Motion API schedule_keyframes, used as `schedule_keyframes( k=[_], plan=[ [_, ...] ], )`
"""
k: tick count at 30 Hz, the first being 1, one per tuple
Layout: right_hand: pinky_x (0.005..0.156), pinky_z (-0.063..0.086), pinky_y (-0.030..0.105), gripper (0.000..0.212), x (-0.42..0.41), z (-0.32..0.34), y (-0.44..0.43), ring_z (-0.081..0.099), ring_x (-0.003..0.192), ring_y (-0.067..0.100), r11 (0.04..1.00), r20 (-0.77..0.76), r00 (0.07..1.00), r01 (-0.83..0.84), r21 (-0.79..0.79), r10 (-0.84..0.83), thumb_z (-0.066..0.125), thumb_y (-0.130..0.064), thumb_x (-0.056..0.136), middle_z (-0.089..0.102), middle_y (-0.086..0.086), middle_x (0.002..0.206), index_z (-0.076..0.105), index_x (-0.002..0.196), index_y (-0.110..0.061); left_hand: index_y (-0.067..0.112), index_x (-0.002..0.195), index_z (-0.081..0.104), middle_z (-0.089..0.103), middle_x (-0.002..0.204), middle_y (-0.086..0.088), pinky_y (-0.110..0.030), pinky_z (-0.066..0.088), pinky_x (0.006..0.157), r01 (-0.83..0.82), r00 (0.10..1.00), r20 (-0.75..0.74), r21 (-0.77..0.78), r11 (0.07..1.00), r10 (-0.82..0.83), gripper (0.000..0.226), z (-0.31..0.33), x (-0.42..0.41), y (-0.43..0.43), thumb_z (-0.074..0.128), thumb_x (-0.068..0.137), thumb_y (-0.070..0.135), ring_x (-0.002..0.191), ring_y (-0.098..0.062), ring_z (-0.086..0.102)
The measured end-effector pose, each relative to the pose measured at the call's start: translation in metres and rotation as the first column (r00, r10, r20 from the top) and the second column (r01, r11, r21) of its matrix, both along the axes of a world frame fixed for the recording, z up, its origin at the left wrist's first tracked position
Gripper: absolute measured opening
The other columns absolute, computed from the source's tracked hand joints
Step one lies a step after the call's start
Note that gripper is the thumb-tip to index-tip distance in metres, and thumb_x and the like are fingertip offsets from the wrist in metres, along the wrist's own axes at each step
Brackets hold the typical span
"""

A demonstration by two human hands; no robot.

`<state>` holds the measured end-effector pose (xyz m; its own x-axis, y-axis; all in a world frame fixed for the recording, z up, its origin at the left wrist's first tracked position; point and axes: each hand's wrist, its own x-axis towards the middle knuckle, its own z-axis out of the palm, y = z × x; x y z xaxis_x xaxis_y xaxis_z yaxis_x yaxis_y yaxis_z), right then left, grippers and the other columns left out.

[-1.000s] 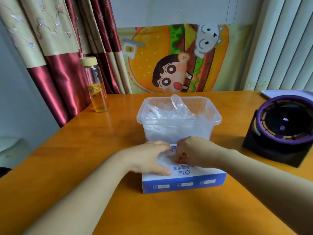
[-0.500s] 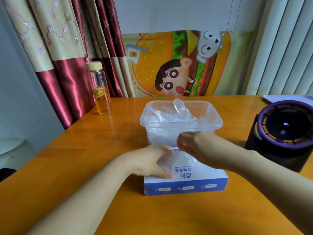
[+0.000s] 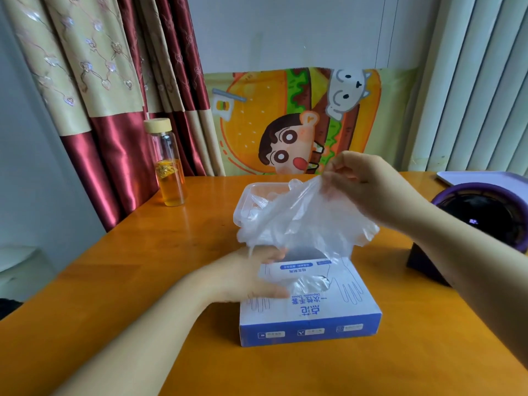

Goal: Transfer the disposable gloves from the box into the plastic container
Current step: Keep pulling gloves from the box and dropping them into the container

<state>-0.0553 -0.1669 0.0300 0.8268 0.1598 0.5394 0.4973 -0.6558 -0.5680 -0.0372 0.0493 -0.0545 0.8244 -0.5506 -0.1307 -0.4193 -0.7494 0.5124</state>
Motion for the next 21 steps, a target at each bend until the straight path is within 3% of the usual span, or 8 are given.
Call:
schedule_keyframes(
  k=[4,8,10,13,15,16,18,21],
  plan=[
    [0.058,0.043,0.006,0.016,0.001,0.005,-0.004,0.06,0.058,-0.001,0.972,-0.121,0.991,-0.025,0.234,0.055,0.059,-0.023,0.092,0.067,-0.009,0.064,0.067,0.08,-0.014,0.044,0.14,0.032,0.044,0.139,0.02,-0.025,0.049,0.094,-0.106,0.993,-0.013,-0.487,0.867,0.114,0.094,0.024,0.004,0.001,0.068,0.057,0.065,0.124,-0.005,0.049],
    [0.053,0.048,0.018,0.017,0.008,-0.005,0.0,0.059,0.057,0.008,0.923,-0.392,0.909,0.024,0.385,0.14,0.062,-0.028,0.09,0.067,-0.001,0.067,0.071,0.084,-0.014,0.047,0.148,0.0,0.014,0.158,0.013,-0.039,0.032,0.111,-0.172,0.964,0.04,-0.662,0.729,0.264,0.13,0.039,0.012,-0.008,0.066,0.043,0.087,0.141,-0.008,0.021],
    [0.063,0.055,0.028,0.019,0.014,-0.01,0.001,0.064,0.064,0.015,0.915,-0.463,0.869,0.031,0.402,0.173,0.063,-0.03,0.088,0.069,0.007,0.075,0.072,0.085,-0.013,0.045,0.149,-0.008,-0.003,0.158,0.018,-0.042,0.024,0.116,-0.197,0.932,0.082,-0.702,0.684,0.353,0.133,0.049,0.015,-0.012,0.071,0.047,0.079,0.146,-0.007,0.006],
    [0.087,0.055,0.042,0.021,0.023,-0.012,0.0,0.069,0.083,0.025,0.904,-0.528,0.824,0.048,0.425,0.204,0.064,-0.032,0.088,0.072,0.011,0.087,0.073,0.088,-0.012,0.048,0.139,0.03,0.02,0.15,0.019,-0.038,0.033,0.11,-0.188,0.886,0.204,-0.664,0.723,0.417,0.082,0.063,0.024,-0.015,0.073,0.07,0.057,0.141,-0.012,0.025],
    [0.089,0.055,0.041,0.022,0.028,-0.012,0.0,0.068,0.09,0.026,0.88,-0.579,0.772,0.055,0.471,0.262,0.063,-0.029,0.089,0.072,0.012,0.097,0.073,0.097,-0.012,0.04,0.104,0.06,0.058,0.119,0.004,-0.035,0.05,0.089,-0.189,0.909,0.19,-0.604,0.774,0.371,0.024,0.074,0.028,-0.021,0.069,0.082,0.044,0.111,-0.016,0.057],
    [0.087,0.056,0.039,0.023,0.03,-0.012,0.001,0.068,0.091,0.026,0.86,-0.598,0.743,0.063,0.507,0.299,0.063,-0.028,0.089,0.071,0.013,0.101,0.071,0.102,-0.011,0.026,0.093,0.067,0.065,0.098,-0.003,-0.035,0.051,0.074,-0.205,0.916,0.181,-0.554,0.807,0.357,0.013,0.077,0.031,-0.025,0.066,0.086,0.037,0.092,-0.02,0.062],
    [0.083,0.056,0.038,0.024,0.033,-0.014,0.0,0.068,0.087,0.024,0.846,-0.575,0.764,0.073,0.529,0.294,0.06,-0.029,0.09,0.072,0.009,0.098,0.069,0.105,-0.013,0.004,0.093,0.068,0.065,0.083,-0.015,-0.036,0.044,0.065,-0.272,0.915,0.121,-0.52,0.81,0.385,0.029,0.08,0.037,-0.03,0.062,0.085,0.03,0.077,-0.027,0.059],
    [0.086,0.054,0.041,0.017,0.035,-0.016,-0.009,0.068,0.09,0.023,0.744,-0.385,0.898,0.107,0.659,0.213,0.055,-0.029,0.092,0.071,0.008,0.101,0.063,0.094,-0.014,0.008,0.092,0.067,0.064,0.086,-0.006,-0.029,0.043,0.068,-0.391,0.892,-0.024,-0.54,0.745,0.451,0.02,0.084,0.044,-0.03,0.061,0.085,0.025,0.076,-0.016,0.057]
  ],
)
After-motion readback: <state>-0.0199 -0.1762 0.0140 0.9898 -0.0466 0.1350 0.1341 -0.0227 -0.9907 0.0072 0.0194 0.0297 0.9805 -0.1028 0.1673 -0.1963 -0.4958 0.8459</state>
